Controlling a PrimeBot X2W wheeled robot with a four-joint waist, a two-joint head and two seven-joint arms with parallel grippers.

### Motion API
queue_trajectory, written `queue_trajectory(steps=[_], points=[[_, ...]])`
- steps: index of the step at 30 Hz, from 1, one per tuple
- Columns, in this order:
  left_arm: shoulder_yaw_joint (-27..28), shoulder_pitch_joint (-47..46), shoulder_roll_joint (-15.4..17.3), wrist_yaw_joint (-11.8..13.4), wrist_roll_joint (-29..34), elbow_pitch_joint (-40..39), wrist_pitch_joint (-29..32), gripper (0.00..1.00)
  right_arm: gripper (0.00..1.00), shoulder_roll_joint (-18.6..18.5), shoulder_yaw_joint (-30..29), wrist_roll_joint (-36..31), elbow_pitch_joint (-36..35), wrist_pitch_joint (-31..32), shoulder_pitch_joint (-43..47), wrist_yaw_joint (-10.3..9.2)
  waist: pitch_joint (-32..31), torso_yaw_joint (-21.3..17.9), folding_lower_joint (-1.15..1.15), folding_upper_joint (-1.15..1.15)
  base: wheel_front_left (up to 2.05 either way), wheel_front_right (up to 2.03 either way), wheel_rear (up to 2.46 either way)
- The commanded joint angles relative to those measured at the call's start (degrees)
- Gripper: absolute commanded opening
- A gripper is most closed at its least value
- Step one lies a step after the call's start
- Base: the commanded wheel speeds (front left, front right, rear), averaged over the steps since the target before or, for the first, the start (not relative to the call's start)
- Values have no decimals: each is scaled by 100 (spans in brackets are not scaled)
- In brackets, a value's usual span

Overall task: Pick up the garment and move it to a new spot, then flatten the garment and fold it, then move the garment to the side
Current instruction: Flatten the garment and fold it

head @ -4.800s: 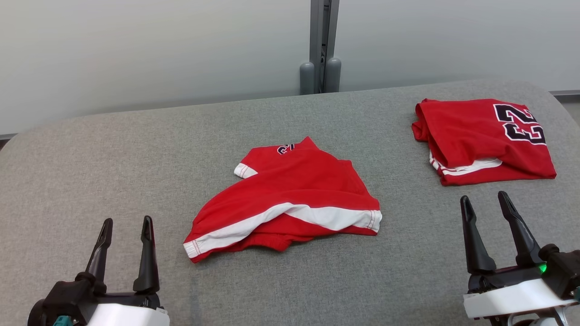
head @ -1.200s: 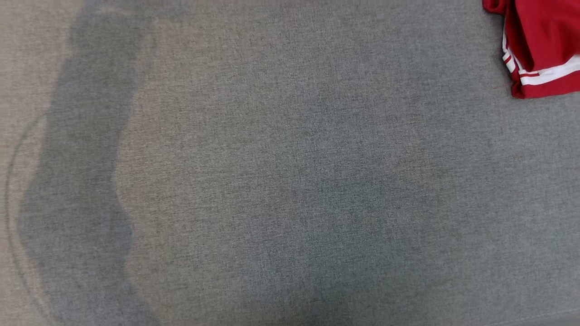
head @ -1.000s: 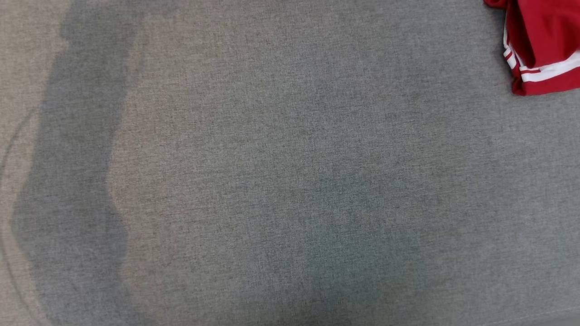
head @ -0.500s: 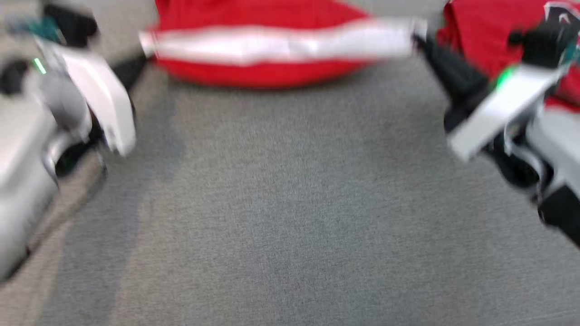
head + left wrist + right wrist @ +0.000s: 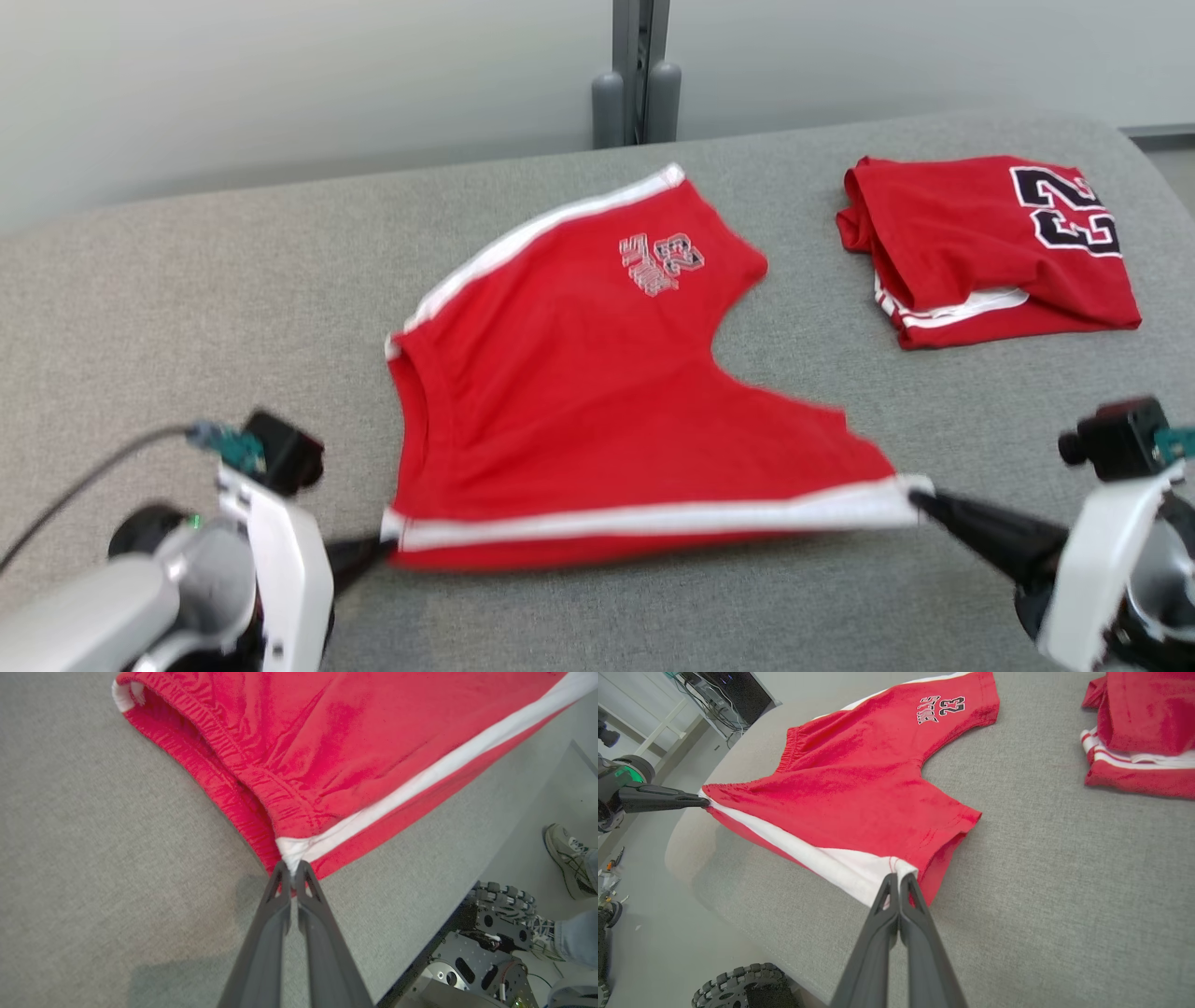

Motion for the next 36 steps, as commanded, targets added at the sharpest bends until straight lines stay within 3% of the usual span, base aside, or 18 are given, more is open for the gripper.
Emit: queue_trajectory(steps=[1,5,7,13,22,23,31,36], points=[[-86,211,270,219,-70,-443,177,0,0,-201,10,52,-238,166,205,1,-129,-25,0,0,0,0,0],[-218,521,700,665,-265,-1633,520,0,0,-555,-163,54,-740,462,600,1,-151,-41,0,0,0,0,0],[-195,527,763,766,-305,-1874,570,0,0,-576,-308,-11,-858,514,649,1,-130,-47,0,0,0,0,0],[60,119,827,686,-542,-1729,828,0,0,-329,-797,-126,-792,988,317,1,103,-38,0,0,0,0,0],[387,-1045,334,234,-1242,-598,2018,0,0,254,-1428,304,-125,1802,-690,1,883,279,0,0,0,0,0],[471,-1362,170,144,-1495,-311,2394,0,0,347,-1523,393,126,2106,-1065,1,1119,365,0,0,0,0,0],[804,-2492,-417,33,-1859,495,3115,0,0,771,-1673,371,1096,3065,-2477,1,1912,680,0,0,0,0,0],[874,-3035,-794,89,-1790,959,3249,0,0,1113,-1664,159,1758,3304,-3217,1,2271,911,0,0,0,0,0]])
